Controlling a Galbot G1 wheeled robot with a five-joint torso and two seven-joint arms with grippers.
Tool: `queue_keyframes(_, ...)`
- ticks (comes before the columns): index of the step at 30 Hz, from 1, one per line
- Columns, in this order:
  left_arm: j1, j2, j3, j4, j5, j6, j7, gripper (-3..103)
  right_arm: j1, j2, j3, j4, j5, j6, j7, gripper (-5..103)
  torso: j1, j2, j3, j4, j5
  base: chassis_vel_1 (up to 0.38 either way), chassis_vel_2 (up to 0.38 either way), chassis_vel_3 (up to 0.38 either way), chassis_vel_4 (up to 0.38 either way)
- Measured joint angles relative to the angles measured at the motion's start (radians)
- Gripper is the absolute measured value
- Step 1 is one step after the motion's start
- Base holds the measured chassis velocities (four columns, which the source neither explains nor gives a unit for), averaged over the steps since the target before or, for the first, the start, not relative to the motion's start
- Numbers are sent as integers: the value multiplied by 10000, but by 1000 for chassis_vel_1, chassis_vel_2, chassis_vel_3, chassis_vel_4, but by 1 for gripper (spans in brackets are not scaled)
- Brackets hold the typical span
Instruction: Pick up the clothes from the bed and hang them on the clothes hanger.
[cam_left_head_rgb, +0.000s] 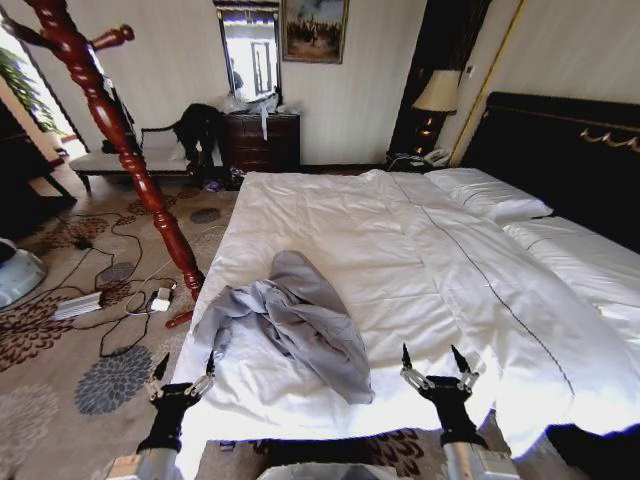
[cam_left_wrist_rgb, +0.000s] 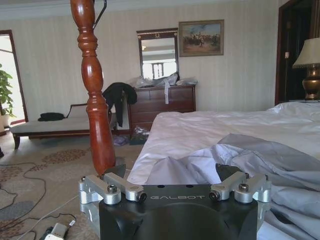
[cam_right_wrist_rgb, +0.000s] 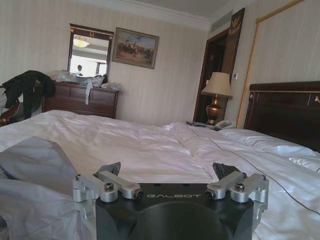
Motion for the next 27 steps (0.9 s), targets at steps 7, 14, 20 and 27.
queue_keyframes(7,-41,122,-19,77,-22,65,5,100,-6,-6,-9,0,49,-81,52,100,0,0,0,0,0,0,0,0,0)
queue_keyframes(14,-54,267,-145,204,-209,84,27,100,-213,-884,-609,164,1469,-1211,93,100,0,0,0,0,1,0,0,0,0)
queue_keyframes(20,29,184,-139,382,-194,77,37,100,266,-1798,-753,-431,2294,-2375,262,100,0,0,0,0,2,0,0,0,0)
queue_keyframes(27,215,-145,264,378,354,44,38,100,1155,-2381,-1095,-1575,1774,-2586,170,100,0,0,0,0,2,0,0,0,0)
